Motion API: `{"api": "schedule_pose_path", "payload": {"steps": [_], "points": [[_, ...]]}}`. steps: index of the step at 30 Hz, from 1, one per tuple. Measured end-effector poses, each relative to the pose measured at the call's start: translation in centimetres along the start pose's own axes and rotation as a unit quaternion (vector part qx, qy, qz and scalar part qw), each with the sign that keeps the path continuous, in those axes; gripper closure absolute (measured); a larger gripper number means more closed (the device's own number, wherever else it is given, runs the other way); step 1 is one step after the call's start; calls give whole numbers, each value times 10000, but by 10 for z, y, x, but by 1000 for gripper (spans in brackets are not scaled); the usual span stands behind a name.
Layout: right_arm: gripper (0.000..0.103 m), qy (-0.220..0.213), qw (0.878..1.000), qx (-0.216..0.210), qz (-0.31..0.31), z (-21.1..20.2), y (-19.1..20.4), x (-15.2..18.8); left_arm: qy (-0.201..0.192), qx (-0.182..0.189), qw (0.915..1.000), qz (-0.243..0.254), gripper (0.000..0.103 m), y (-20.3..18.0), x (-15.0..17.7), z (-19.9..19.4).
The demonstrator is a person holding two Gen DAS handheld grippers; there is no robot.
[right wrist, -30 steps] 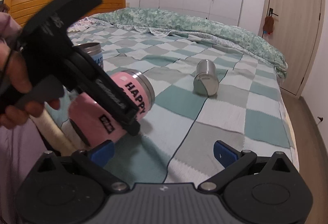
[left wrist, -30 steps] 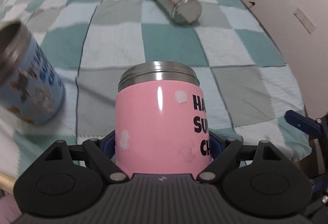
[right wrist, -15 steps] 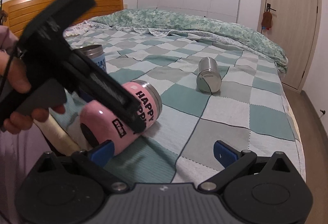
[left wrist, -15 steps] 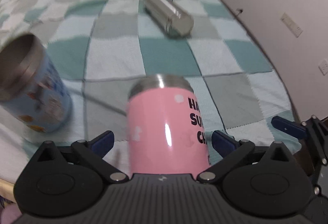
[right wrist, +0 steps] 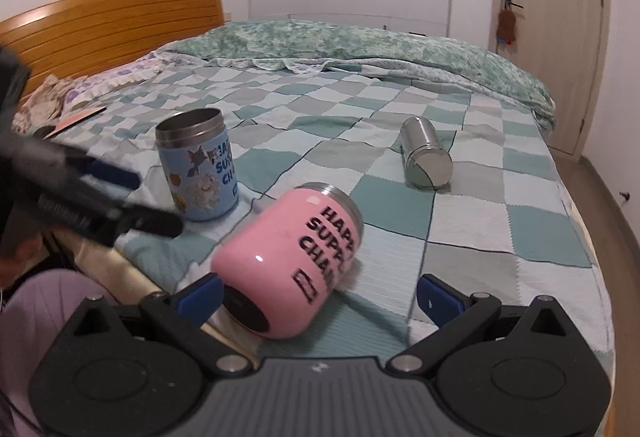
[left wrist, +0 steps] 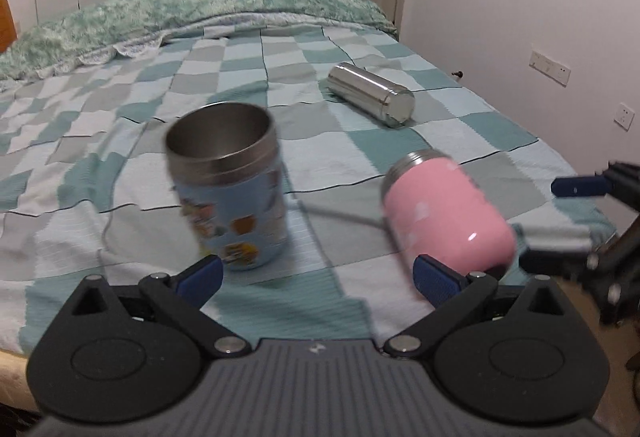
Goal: Flip cup upright
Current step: 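Close the right tool around the pink cup's body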
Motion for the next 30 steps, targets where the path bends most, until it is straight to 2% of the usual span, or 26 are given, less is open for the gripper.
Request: {"api": "schedule_pose_path", "payload": {"steps": [5, 11, 19, 22, 30], "points": [[0, 174, 9993, 211, 265, 14, 12, -12, -228, 132, 9992, 292, 0, 20, 11, -1], [0, 625, 9942, 373, 787, 39, 12, -25, -341, 365, 9977, 461, 0, 35, 13, 10], [0, 1443, 9772, 842, 1309, 86, 5, -45, -282, 568, 9968, 479, 0, 42, 9, 30], [0, 1681, 9723, 874, 1367, 100, 4, -49, -265, 543, 9970, 493, 0, 46, 8, 36], [0, 2030, 9607, 948, 1637, 127, -1, -57, -221, 550, 9972, 448, 0, 51, 8, 45]]}}
Point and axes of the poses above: each gripper's, at about its wrist camera, not at the fingertips, and z roughly the way its jaws point, y to its left, x to its underside, the point moved 4 cm from there along z, roughly the way its jaws point, and after that the axes turned 8 degrees about -z, right-handed, at the moved point
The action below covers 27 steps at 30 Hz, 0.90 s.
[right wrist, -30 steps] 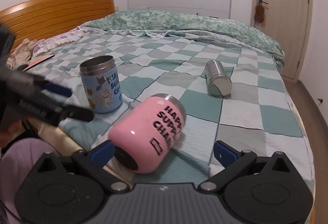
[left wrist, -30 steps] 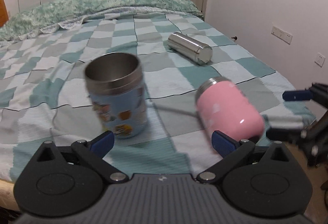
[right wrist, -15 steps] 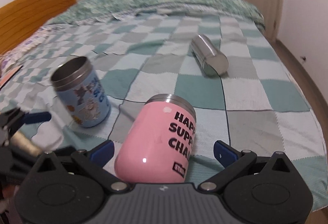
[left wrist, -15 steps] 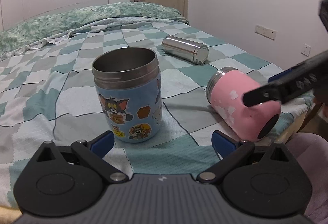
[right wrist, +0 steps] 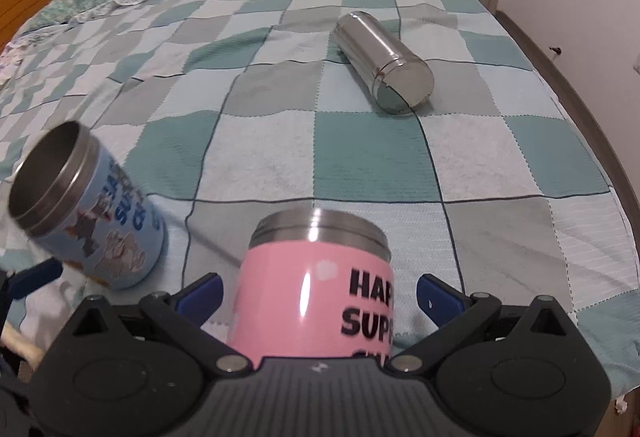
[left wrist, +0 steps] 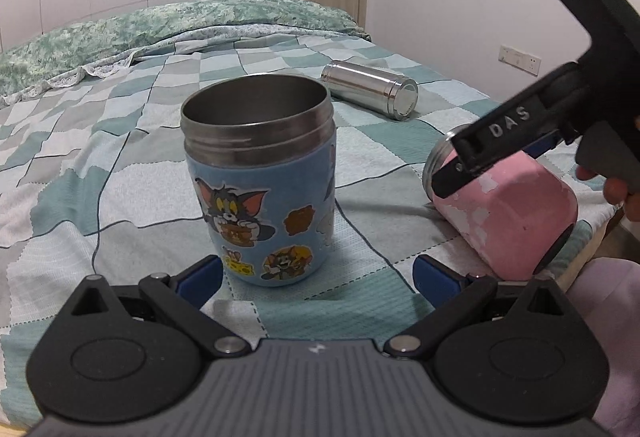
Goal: Flip cup upright
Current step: 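Close the right tool around the pink cup's body, then lift and rotate the pink cup with the right tool, rim upward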
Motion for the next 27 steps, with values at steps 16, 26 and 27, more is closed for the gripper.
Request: {"api": "schedule_pose_path", "payload": {"steps": [16, 26, 27], "points": [[20, 133, 9989, -440, -43, 13, -1, -7, -23, -35, 9999, -119, 0, 5, -1, 1], [20, -1529, 9840, -878, -272, -53, -7, 15, -118, 35, 9997, -191, 0, 3, -2, -9], [20, -1690, 9812, -896, -269, -59, -7, 16, -124, 38, 9997, -200, 0, 2, -2, -10]]}}
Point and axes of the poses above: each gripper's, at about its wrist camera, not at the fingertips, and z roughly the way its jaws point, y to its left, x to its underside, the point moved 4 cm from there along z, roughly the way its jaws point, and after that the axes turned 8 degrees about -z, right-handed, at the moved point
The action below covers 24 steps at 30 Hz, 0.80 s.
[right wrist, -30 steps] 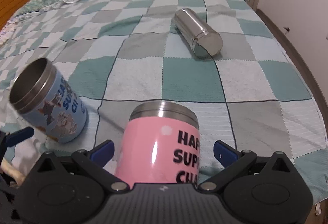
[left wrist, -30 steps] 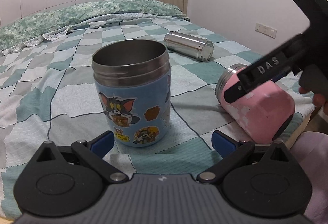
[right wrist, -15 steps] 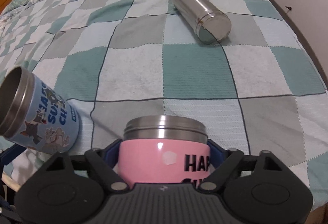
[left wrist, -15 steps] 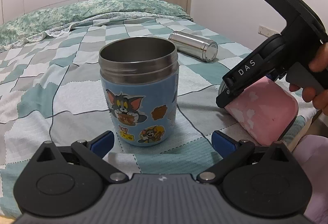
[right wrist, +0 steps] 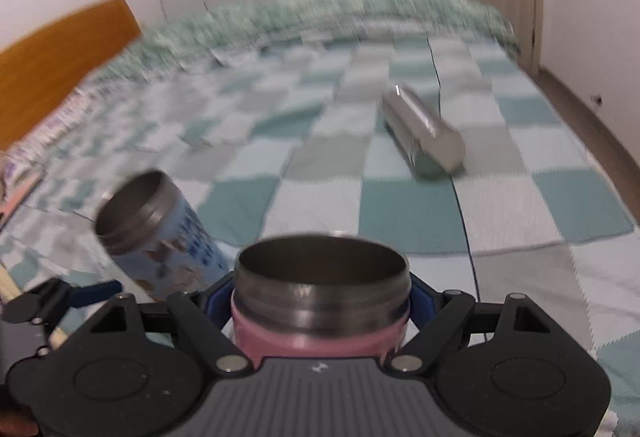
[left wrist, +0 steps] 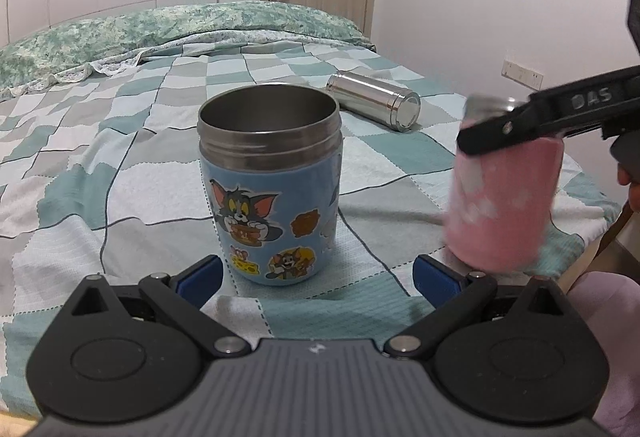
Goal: Flip cup upright
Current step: 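Lift and rotate the pink cup with the right tool, rim upward, then lower the upright pink cup beside the blue cup with the right tool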
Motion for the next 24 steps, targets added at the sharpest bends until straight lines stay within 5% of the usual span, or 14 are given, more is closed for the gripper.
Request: {"api": "schedule_pose_path", "payload": {"steps": [12, 24], "points": [[20, -1485, 9861, 527, -535, 1, 9, -29, -95, -37, 9999, -132, 0, 2, -2, -4], [20, -1246, 9862, 773, -764, 59, 19, -4, -83, -105, 9997, -192, 0, 6, -2, -3]]}}
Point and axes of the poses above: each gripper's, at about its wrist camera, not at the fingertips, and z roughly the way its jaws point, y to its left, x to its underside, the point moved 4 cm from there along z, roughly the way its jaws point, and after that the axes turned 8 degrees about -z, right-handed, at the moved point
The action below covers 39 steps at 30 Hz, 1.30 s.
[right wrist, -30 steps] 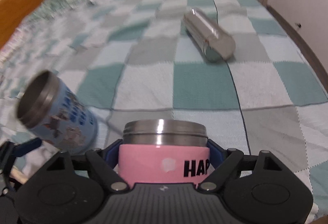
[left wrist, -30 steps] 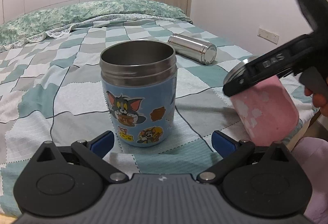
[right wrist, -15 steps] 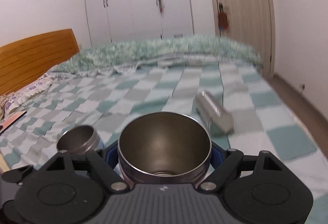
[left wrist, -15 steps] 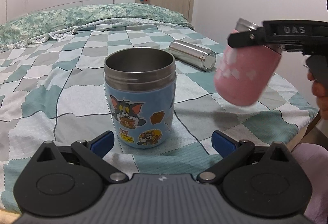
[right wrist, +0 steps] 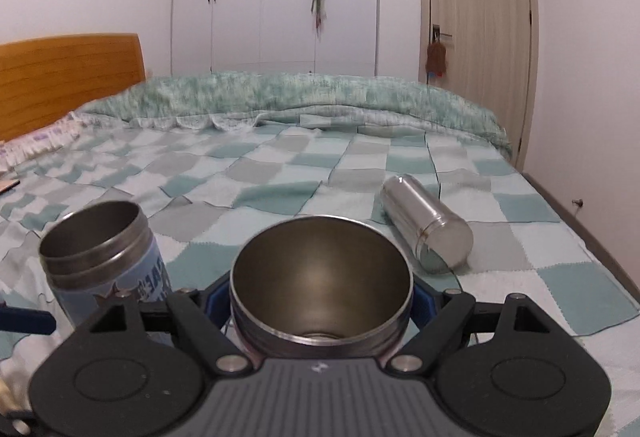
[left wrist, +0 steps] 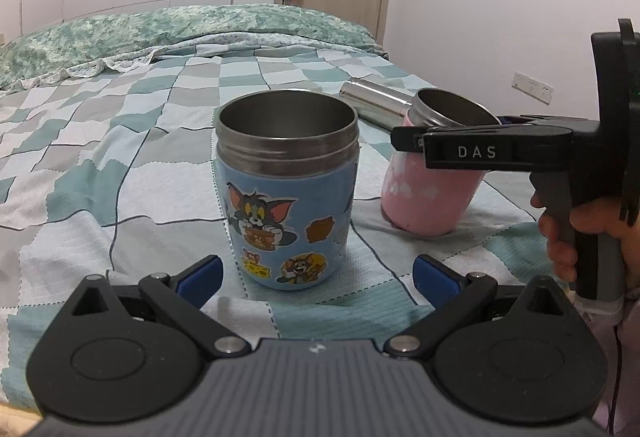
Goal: Flip cup upright
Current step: 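Lower the upright pink cup beside the blue cup with the right tool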
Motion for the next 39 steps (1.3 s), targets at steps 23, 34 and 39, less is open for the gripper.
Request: {"api": "schedule_pose_path", "payload": {"steps": [23, 34, 39], "points": [[19, -314, 9994, -13, -105, -6, 5, 10, -66, -190, 9997, -130, 0, 7, -7, 3], [0, -739, 9972, -66, -27, -36, 0, 6, -134, -253, 9995, -150, 0, 4, -7, -9], [0, -1043, 9945, -11, -70, -79, -8, 7, -294, -250, 9991, -168, 0, -6, -5, -30]]}}
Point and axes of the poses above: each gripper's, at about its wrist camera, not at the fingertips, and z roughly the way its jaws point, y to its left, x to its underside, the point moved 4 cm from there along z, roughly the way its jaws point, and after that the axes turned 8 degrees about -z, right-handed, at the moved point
